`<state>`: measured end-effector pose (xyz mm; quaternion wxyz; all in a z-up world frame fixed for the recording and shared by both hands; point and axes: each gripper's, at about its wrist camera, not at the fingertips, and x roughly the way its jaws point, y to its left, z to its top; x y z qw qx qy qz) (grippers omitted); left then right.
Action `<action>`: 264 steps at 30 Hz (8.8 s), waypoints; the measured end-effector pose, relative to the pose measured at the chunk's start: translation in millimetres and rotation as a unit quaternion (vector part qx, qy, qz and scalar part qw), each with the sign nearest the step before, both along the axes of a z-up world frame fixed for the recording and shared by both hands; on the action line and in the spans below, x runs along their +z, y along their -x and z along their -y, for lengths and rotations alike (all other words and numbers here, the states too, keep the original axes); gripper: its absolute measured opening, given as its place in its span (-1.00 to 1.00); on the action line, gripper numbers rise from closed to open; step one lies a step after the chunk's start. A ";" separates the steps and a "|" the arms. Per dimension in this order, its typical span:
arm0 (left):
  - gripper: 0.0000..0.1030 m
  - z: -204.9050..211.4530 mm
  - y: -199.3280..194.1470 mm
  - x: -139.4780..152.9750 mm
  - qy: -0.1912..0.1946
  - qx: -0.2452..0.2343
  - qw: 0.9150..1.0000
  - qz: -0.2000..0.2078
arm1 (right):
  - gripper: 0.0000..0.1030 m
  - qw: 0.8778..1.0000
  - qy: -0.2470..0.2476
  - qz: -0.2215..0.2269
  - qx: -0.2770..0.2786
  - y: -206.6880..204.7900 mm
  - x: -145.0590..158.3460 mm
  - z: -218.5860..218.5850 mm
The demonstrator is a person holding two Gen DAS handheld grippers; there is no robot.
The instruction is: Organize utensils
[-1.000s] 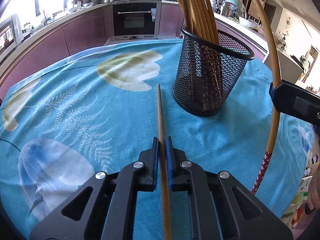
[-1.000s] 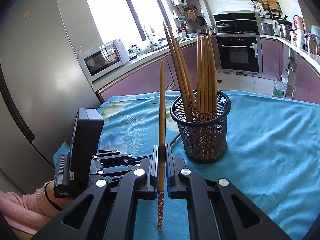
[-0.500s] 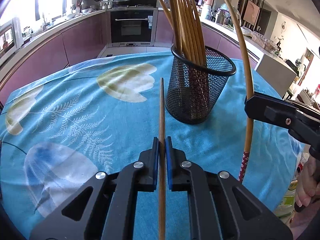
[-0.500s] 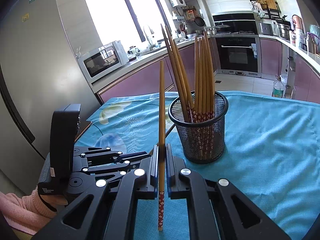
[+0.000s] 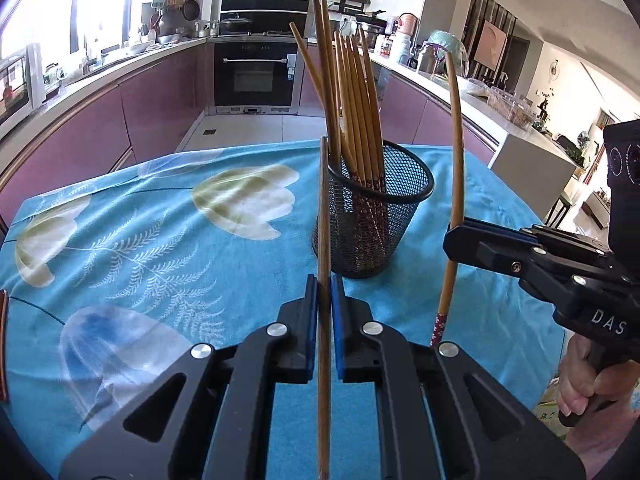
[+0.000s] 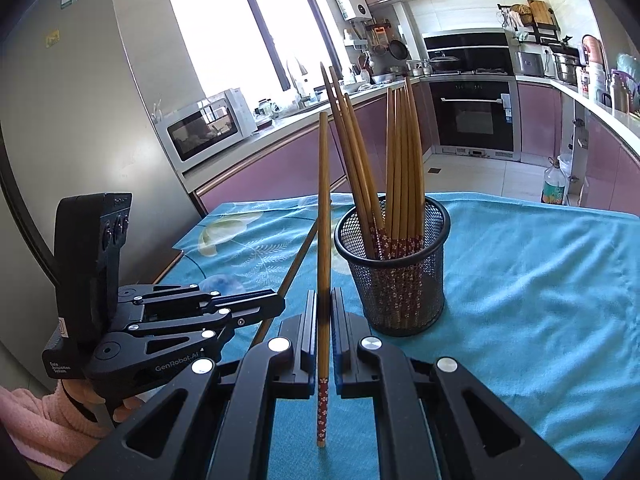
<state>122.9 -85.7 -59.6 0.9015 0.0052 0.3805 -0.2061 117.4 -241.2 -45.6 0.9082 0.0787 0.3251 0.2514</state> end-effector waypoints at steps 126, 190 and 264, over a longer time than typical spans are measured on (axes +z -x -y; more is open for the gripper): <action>-0.84 20.5 -84.9 71.1 0.028 -0.002 0.998 0.063 | -0.87 0.996 0.067 0.039 -0.051 -82.5 23.9 0.0; 0.89 -89.9 75.3 40.5 0.014 0.172 0.953 0.248 | 0.87 0.974 0.077 0.167 -0.132 48.8 -3.8 -27.4; 0.89 -92.8 80.0 30.8 0.017 0.180 0.951 0.251 | 0.87 0.971 0.062 0.177 -0.147 57.4 -3.8 -26.5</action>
